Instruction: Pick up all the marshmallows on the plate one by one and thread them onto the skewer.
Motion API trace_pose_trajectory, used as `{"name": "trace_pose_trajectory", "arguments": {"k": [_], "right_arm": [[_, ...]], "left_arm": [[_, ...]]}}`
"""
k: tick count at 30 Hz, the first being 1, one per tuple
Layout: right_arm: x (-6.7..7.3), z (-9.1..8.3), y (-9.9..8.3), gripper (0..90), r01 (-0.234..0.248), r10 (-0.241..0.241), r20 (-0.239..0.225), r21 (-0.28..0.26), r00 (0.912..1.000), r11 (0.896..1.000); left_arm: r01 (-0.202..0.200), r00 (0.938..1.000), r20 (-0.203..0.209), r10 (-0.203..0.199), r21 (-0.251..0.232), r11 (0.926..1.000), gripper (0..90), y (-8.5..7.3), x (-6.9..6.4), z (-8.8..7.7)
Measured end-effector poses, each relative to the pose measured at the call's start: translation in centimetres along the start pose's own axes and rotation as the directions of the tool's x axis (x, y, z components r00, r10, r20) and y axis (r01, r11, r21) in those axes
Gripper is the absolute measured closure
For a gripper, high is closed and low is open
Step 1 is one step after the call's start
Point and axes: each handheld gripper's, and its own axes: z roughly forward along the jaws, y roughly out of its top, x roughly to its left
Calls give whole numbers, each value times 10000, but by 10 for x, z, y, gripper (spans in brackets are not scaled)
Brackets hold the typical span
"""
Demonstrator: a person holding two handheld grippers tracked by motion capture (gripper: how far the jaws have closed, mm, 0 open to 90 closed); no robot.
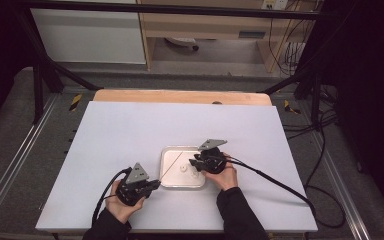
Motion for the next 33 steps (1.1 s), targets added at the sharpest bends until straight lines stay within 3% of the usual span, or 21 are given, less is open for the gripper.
{"name": "trace_pose_trajectory", "arguments": {"k": [8, 13, 21, 26, 33], "right_arm": [[-2, -21, 10, 705, -492, 468, -483, -490, 9977, 9976], [-3, -42, 16, 710, -1017, 920, -1130, -836, 9893, 9913], [-3, -61, 18, 718, -1417, 1196, -1633, -1312, 9793, 9812], [-8, -75, 16, 720, -1883, 1537, -1974, -1705, 9682, 9672], [-15, -92, 15, 720, -2587, 1935, -2729, -2277, 9424, 9387]], "left_arm": [[-26, 10000, 0, 26, -104, 9999, 887, 0, -1, -1], [-106, 9999, 25, 106, -218, 9997, 887, 1, -4, -2], [-148, 9998, 90, 150, -308, 9994, 887, 1, -7, -2], [-244, 9995, 175, 251, -408, 9989, 887, 2, -9, -3], [-338, 9990, 276, 351, -468, 9983, 887, 2, -13, -2]]}}
